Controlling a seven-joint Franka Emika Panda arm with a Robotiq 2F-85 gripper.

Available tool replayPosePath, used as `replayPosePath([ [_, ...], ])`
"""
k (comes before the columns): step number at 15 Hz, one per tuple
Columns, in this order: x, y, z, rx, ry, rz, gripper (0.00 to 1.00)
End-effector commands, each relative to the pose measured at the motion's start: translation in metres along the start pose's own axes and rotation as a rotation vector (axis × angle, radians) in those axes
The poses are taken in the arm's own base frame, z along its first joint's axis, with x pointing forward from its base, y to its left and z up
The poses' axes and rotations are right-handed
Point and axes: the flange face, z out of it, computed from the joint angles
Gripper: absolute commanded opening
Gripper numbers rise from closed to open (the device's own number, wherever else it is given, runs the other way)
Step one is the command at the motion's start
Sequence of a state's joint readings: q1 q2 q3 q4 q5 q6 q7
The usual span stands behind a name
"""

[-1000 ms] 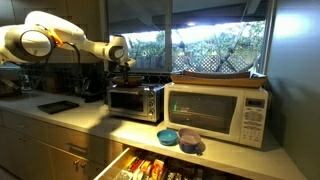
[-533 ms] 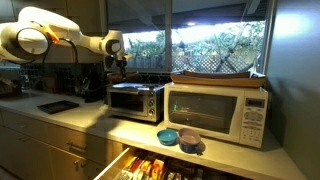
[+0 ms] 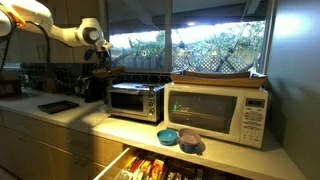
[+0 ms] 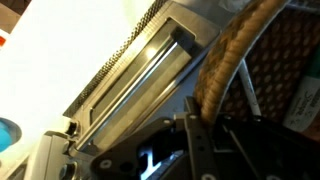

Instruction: Pick up the brown bowl and put it on the kitchen counter in front of the gray oven

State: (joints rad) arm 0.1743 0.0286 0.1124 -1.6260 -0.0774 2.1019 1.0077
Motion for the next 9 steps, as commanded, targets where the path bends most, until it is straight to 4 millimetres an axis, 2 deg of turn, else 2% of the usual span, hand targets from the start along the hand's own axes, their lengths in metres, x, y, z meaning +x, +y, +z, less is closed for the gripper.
replayPosePath([
  [1,-0.069,0.023,-0.009,-0.041,0.057,0.142,0.01],
  [5,-0.141,0.034,-0.007,0.036,0.108,0.309,0.01],
  [6,-0.109,0.015,-0.001,-0.012,0.055,0.247,0.01],
  [7,-0.121,0.017,-0.001,-0.008,0.058,0.248,0.06],
  [9,-0.121,0.015,-0.002,-0.007,0.058,0.242,0.06],
])
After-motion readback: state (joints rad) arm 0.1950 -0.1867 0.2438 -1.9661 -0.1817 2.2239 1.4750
